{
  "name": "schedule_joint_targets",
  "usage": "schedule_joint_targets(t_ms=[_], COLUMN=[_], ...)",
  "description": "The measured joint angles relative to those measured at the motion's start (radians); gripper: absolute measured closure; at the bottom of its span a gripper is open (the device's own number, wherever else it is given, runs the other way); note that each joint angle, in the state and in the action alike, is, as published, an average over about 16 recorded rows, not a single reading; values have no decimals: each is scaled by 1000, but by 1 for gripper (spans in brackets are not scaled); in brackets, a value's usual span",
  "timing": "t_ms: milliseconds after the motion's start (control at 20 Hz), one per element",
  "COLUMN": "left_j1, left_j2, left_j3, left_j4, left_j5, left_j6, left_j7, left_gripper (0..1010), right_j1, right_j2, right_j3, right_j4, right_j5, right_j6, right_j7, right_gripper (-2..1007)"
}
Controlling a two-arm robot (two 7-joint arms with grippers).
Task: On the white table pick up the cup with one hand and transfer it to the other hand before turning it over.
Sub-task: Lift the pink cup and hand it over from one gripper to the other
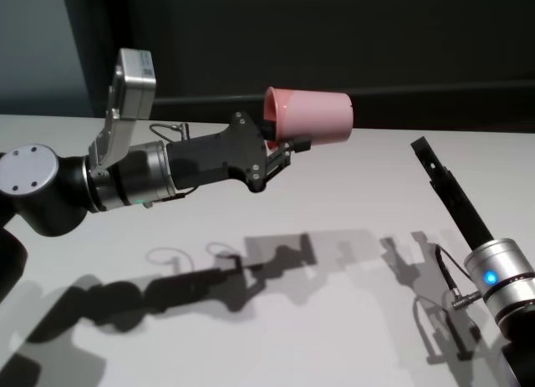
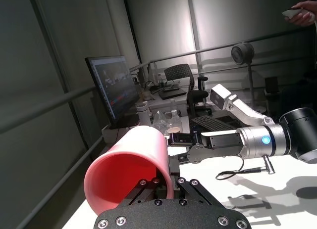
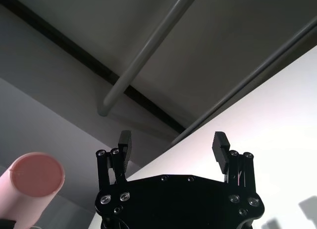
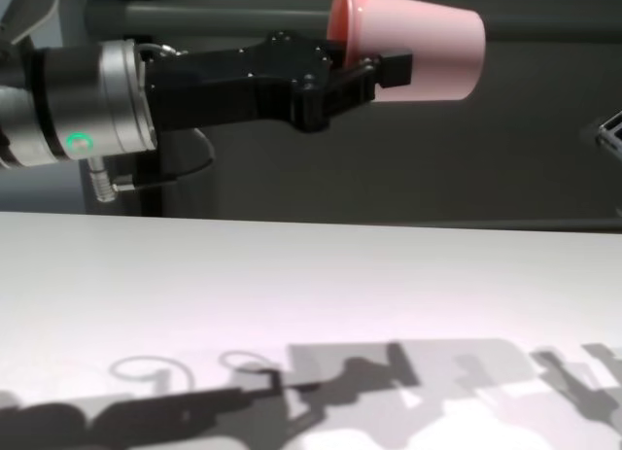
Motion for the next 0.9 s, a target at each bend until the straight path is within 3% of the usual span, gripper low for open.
schedule_joint_targets(t_ms=[500, 900], left_j1=[0, 0], left_j2=[0, 0], left_j3=[0, 0], left_j4=[0, 0], left_j5=[0, 0], left_j6=[0, 0], left_j7=[0, 0], left_gripper=[964, 964], right_j1=[21, 44], right_j2=[-41, -57], right_j3=[53, 74], right_j4=[11, 41], right_j5=[255, 441], right_j6=[126, 244], right_j7=[17, 18], right_gripper=[3, 3])
